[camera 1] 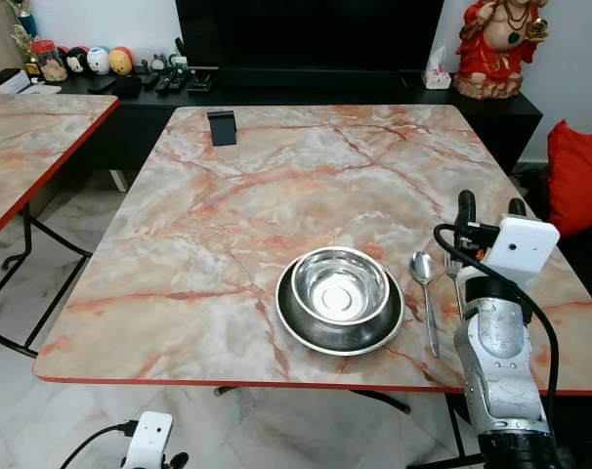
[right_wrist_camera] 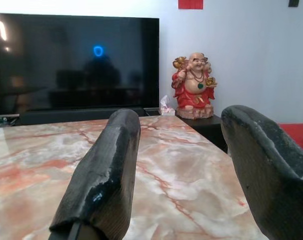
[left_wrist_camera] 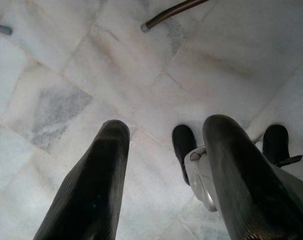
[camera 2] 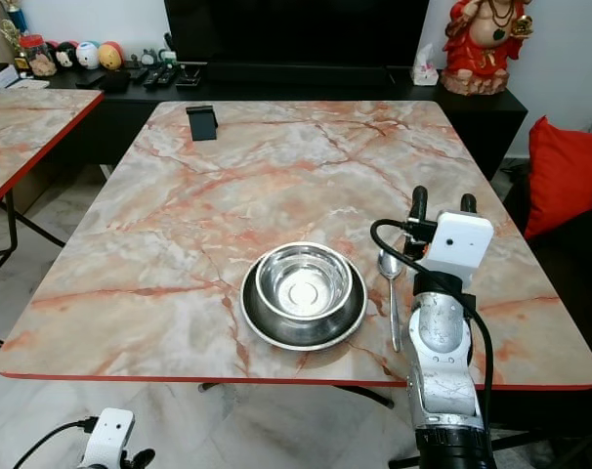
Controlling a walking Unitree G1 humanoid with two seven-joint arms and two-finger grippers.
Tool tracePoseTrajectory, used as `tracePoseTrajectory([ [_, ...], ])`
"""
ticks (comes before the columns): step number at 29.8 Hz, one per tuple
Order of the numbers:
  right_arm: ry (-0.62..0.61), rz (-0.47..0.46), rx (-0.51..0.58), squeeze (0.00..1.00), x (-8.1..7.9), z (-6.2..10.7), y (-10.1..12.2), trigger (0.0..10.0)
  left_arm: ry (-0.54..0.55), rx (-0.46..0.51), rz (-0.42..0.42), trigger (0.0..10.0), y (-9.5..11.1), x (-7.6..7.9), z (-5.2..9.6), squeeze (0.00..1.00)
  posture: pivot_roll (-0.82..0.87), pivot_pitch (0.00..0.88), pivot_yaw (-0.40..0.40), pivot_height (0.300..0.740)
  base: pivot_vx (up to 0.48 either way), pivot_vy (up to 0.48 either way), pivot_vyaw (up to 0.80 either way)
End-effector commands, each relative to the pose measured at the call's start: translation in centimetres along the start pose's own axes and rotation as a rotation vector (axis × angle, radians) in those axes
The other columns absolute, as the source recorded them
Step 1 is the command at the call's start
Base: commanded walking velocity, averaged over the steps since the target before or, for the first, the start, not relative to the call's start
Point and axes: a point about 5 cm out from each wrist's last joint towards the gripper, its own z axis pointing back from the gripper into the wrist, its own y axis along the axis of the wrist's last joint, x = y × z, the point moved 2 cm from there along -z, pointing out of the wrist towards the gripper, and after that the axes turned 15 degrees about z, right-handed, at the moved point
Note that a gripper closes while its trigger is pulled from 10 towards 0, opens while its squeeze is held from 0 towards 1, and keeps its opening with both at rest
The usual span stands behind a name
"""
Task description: Setting the table
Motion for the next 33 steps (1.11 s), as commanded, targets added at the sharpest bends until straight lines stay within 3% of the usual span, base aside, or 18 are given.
tracePoseTrajectory([
  [1, -0.003, 0.023, 0.001, 0.00, 0.0, -0.3, 0.2, 10.0, 0.004, -0.021, 0.007, 10.0, -0.7, -0.1, 0.1, 0.00, -0.02, 0.000, -0.005, 0.740, 0.000, 0.000, 0.80],
  [7, 0.007, -0.003, 0.015, 0.00, -0.4, -0.3, 0.5, 10.0, 0.002, -0.026, 0.003, 10.0, -0.8, -0.2, 0.1, 0.00, -0.02, 0.000, -0.004, 0.740, 0.000, 0.185, 0.80],
  [17, 0.015, -0.026, 0.014, 0.00, -0.7, -0.3, 0.6, 10.0, -0.001, -0.026, -0.005, 10.0, -0.8, -0.3, 0.2, 0.00, -0.02, 0.000, 0.004, 0.740, 0.000, 0.382, 0.00],
  [26, -0.006, -0.024, 0.009, 0.00, 0.1, -0.7, 0.4, 10.0, -0.005, -0.029, -0.010, 10.0, -1.0, -0.3, 0.2, 0.00, -0.03, 0.000, 0.003, 0.740, 0.000, 0.335, 0.00],
  [33, 0.013, -0.048, 0.013, 0.00, -1.0, -0.6, 0.8, 10.0, -0.009, -0.024, -0.014, 10.0, -0.8, -0.3, 0.2, 0.00, -0.02, 0.000, 0.006, 0.740, 0.000, 0.337, 0.00],
])
